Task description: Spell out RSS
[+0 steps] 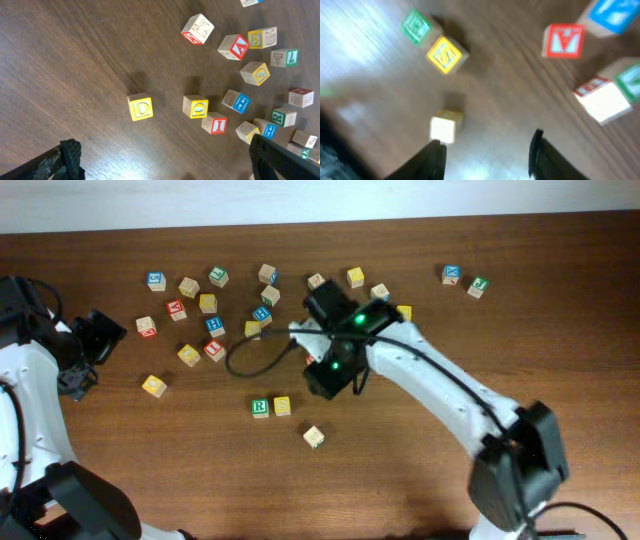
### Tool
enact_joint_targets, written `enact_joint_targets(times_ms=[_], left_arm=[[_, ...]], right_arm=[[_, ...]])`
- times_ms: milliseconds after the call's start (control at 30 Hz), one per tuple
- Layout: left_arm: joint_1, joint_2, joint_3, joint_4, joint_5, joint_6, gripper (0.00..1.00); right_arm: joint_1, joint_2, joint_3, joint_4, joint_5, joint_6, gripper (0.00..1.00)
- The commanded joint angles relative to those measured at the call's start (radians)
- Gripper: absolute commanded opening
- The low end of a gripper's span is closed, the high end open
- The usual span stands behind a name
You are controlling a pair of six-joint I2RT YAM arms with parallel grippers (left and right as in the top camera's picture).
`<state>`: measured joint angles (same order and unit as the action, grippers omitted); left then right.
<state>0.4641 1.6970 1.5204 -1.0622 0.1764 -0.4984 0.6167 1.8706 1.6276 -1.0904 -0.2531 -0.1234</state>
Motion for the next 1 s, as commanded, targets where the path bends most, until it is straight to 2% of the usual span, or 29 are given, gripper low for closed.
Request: enact_joint_targets(times_ms=[0, 33, 67, 167, 200, 233, 367, 467, 533, 600, 733, 833, 900, 967], left_arm=[[0.001, -0.001, 0.001, 0.002, 0.003, -0.012, 0.99], [0.001, -0.001, 0.001, 0.002, 0.003, -0.012, 0.99], [0.001, -0.001, 0.001, 0.002, 0.003, -0.012, 0.99], [0.001, -0.001, 0.001, 0.002, 0.003, -0.012, 0.99], [0.001, -0.001, 0.001, 0.002, 0.003, -0.012, 0.99], [0.001, -0.001, 0.001, 0.002, 0.003, -0.012, 0.99], [0.001, -0.001, 0.001, 0.002, 0.003, -0.012, 0.99], [0.001, -0.001, 0.001, 0.002, 0.003, -0.012, 0.99], [0.001, -0.001, 0.001, 0.002, 0.003, -0.012, 0.99], [0.001, -0.001, 0.001, 0.002, 0.003, -0.012, 0.99], [0.001, -0.001, 0.001, 0.002, 0.003, -0.012, 0.99], [0.001, -0.001, 0.001, 0.002, 0.003, -0.012, 0.99], [0.001, -0.001, 0.001, 0.002, 0.003, -0.012, 0.99], [0.001, -0.001, 0.001, 0.002, 0.003, -0.012, 0.99]], right_arm=[[-0.002, -0.105, 0.130, -0.135, 0.002, 0.183, 0.55], [-0.002, -0.184, 0.136, -0.188, 0.001, 0.269, 0.59], [-0.001, -0.220, 0.136, -0.224, 0.001, 0.312, 0.59], [0.011, -0.283, 0.136, -0.305, -0.008, 0.498, 0.61], [0.021, -0.282, 0.134, -0.311, -0.006, 0.511, 0.62], [0.037, -0.276, 0.119, -0.308, -0.005, 0.529, 0.69], [0.092, -0.245, -0.082, -0.151, 0.002, 0.681, 0.70], [0.103, -0.245, -0.292, 0.016, -0.012, 0.895, 0.75], [0.121, -0.245, -0.396, 0.136, -0.043, 0.948, 0.76], [0.136, -0.240, -0.460, 0.216, -0.037, 1.077, 0.75], [0.179, -0.200, -0.542, 0.344, 0.068, 1.305, 0.75], [0.205, -0.087, -0.544, 0.455, 0.065, 1.354, 0.71], [0.207, -0.002, -0.544, 0.463, 0.076, 1.383, 0.61], [0.207, 0.020, -0.544, 0.466, 0.084, 1.389, 0.61]])
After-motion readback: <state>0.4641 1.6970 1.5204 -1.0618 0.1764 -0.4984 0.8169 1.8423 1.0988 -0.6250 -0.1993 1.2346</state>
